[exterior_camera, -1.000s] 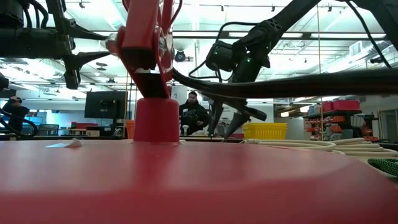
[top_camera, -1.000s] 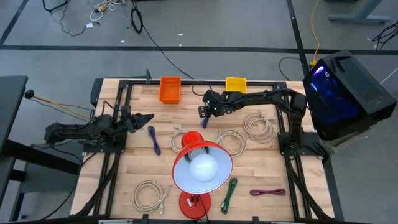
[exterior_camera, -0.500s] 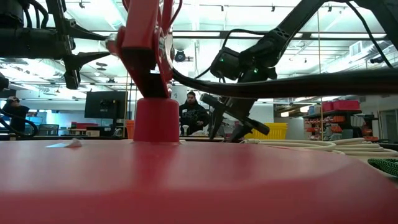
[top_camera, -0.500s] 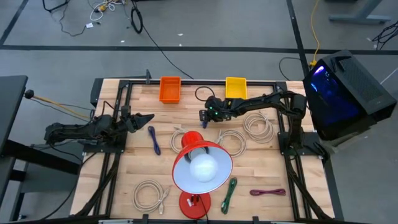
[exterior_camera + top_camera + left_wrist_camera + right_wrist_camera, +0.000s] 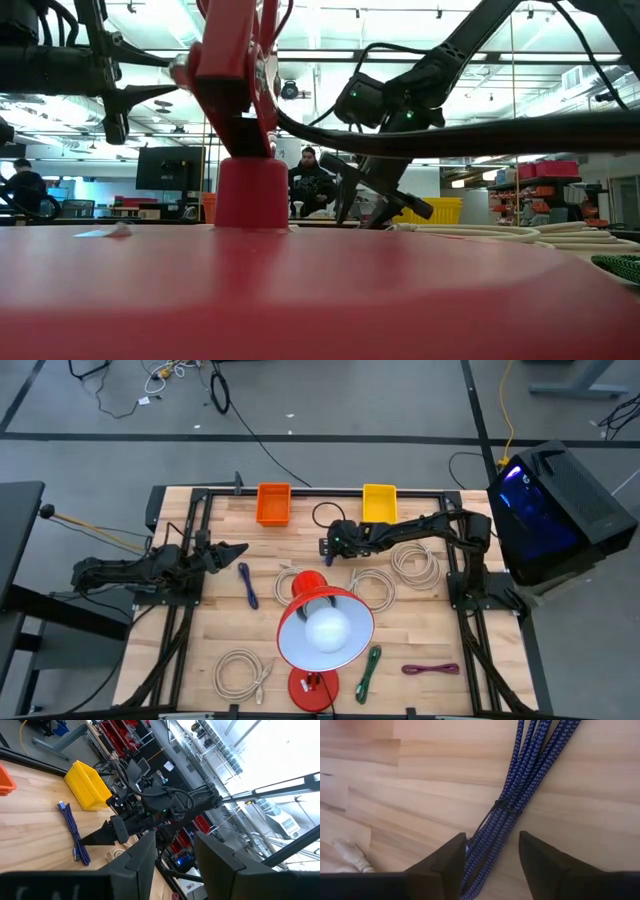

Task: Pick & Place USB Port
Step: Put the blue USB cable into the yellow bin

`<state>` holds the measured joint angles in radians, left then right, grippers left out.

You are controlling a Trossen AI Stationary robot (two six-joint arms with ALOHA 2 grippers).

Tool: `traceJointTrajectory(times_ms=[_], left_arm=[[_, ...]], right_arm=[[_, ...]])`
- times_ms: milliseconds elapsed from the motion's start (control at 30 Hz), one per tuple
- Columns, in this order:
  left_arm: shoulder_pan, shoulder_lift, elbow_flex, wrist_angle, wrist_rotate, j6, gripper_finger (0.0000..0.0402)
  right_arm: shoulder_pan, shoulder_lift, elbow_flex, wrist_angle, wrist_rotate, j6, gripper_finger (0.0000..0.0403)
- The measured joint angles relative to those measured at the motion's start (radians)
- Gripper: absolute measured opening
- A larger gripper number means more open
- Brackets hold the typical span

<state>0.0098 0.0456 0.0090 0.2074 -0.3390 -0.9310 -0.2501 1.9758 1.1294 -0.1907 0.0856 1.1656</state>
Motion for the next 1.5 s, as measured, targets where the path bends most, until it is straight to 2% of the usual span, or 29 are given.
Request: traceJointTrajectory(times_ms=[133, 200, 300, 367, 667, 833, 1000, 1300, 1500], left_arm=[[0.000, 0.000, 0.000, -0.005, 0.000, 0.000, 0.0142], [0.000, 0.000, 0.000, -0.005, 0.000, 0.001, 0.0142], [0.000, 0.000, 0.000, -0.005, 0.000, 0.002, 0.0142], [0.000, 0.000, 0.000, -0.010, 0.000, 0.003, 0.0142], [0.000, 0.000, 0.000, -0.026, -0.001, 0.000, 0.0142], [0.000, 0.000, 0.000, -0.027, -0.004, 0.000, 0.0142], [0.000, 0.000, 0.000, -0.026, -0.013, 0.000, 0.0142], [0.000, 0.000, 0.000, -0.028, -0.080, 0.001, 0.0142], [0.000, 0.000, 0.000, -0.028, -0.142, 0.002, 0.0142]], right_arm=[[-0.006, 0.002, 0.000, -0.001, -0.027, -0.026, 0.0140], [-0.005, 0.003, 0.000, 0.008, -0.032, -0.044, 0.0106], [-0.001, 0.004, 0.000, 0.010, -0.036, -0.089, 0.0034], [0.000, 0.006, 0.001, 0.023, -0.068, -0.120, 0.0014], [-0.032, -0.013, -0.001, -0.007, -0.118, -0.193, 0.0003], [-0.048, -0.083, -0.007, -0.067, -0.050, -0.252, 0.0001], [-0.074, -0.224, -0.006, -0.159, 0.029, -0.332, 0.0000], [-0.093, -0.622, -0.003, -0.410, 0.314, -0.519, 0.0000], [-0.104, -0.781, -0.003, -0.553, 0.363, -0.593, 0.0000]])
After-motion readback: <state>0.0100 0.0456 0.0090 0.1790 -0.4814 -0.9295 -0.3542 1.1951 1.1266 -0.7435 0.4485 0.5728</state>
